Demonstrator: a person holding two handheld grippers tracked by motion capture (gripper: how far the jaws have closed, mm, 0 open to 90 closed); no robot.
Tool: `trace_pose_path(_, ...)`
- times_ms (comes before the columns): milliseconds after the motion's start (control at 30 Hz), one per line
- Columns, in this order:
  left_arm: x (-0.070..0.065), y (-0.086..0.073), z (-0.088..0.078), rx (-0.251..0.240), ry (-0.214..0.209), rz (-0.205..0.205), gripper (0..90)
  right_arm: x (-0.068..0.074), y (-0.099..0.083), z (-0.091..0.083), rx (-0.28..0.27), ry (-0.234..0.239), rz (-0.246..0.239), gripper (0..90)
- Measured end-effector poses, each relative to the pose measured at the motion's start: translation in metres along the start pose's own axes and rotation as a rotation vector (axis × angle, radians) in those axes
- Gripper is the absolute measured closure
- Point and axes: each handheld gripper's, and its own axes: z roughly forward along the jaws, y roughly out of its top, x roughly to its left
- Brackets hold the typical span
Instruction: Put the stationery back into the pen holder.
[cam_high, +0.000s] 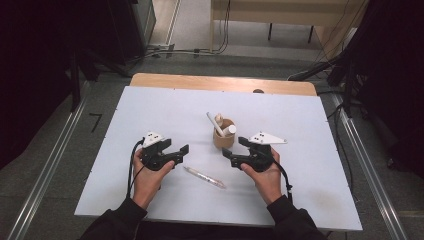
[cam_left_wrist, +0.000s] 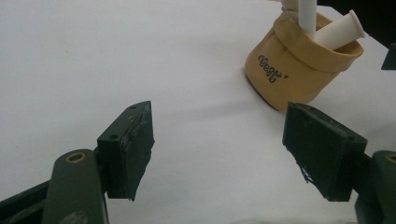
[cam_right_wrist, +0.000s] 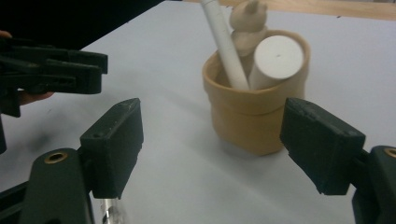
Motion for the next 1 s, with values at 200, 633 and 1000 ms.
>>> trace_pose_path(200,0.005,0.000,0.001,0.001,0.016,-0.007,25.7,0.011,-0.004,0.007,0.018,0.025,-0.018,20.1)
trace_pose_path(633,0.011,-0.003,0.005,0.015,0.037,-0.021,25.6,0.026,-0.014,0.021,0.052,0.048,-0.053,21.7)
trace_pose_path(1000,0.011,-0.003,0.006,0.014,0.031,-0.022,25.6,0.045,-0.024,0.038,0.095,0.077,-0.097,26.1)
